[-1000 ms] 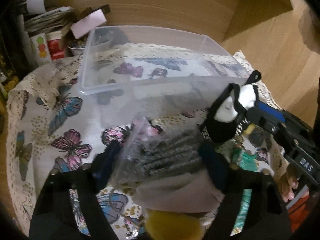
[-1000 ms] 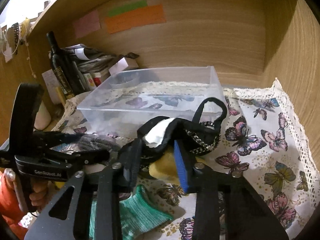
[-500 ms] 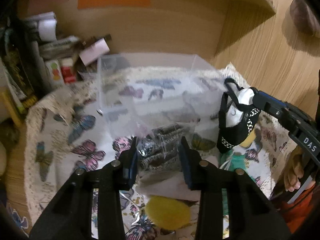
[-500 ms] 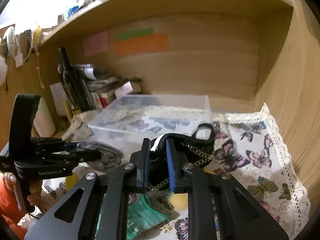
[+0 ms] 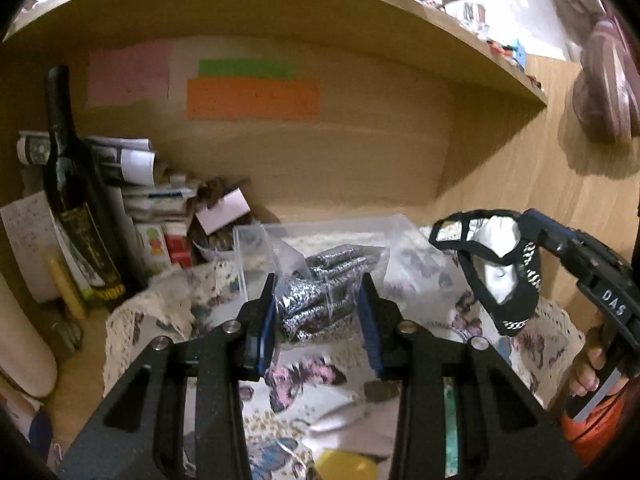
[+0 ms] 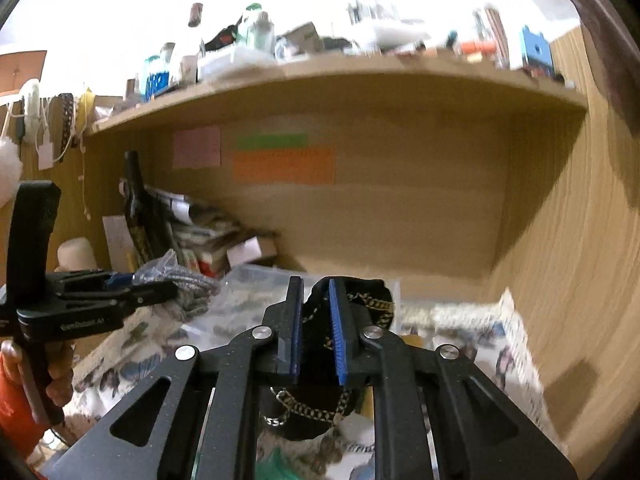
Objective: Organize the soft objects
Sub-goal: 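Drop the silver bag into the box with the left tool while the right tool drops the strap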
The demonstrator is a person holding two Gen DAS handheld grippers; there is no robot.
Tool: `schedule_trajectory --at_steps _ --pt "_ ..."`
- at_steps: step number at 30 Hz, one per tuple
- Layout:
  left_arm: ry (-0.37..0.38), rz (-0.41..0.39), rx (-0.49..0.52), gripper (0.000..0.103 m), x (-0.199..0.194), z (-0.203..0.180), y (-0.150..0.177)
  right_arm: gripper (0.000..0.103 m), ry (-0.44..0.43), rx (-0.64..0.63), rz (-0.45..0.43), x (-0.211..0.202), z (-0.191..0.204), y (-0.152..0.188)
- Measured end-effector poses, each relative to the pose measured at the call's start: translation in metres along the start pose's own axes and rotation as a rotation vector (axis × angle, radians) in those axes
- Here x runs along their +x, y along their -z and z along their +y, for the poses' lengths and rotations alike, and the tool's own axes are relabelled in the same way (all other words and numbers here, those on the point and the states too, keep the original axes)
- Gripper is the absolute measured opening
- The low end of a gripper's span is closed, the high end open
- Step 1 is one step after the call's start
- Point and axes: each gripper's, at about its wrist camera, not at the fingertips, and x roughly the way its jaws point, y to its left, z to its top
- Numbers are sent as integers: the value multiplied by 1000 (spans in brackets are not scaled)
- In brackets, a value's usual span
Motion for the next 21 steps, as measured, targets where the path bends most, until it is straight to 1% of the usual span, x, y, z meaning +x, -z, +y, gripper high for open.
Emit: schedule_trajectory --at_steps 5,11,16,21 --pt "-11 -9 -6 37 8 4 -13 12 -6 -16 -17 10 1 -14" --pt "-21 23 -5 37 33 7 -16 12 4 -37 31 43 1 -16" --pt "-34 84 5 37 61 12 -16 12 18 -50 107 76 -3 -11" --pt "-71 151 31 37 91 15 -11 12 5 -61 220 111 -1 6"
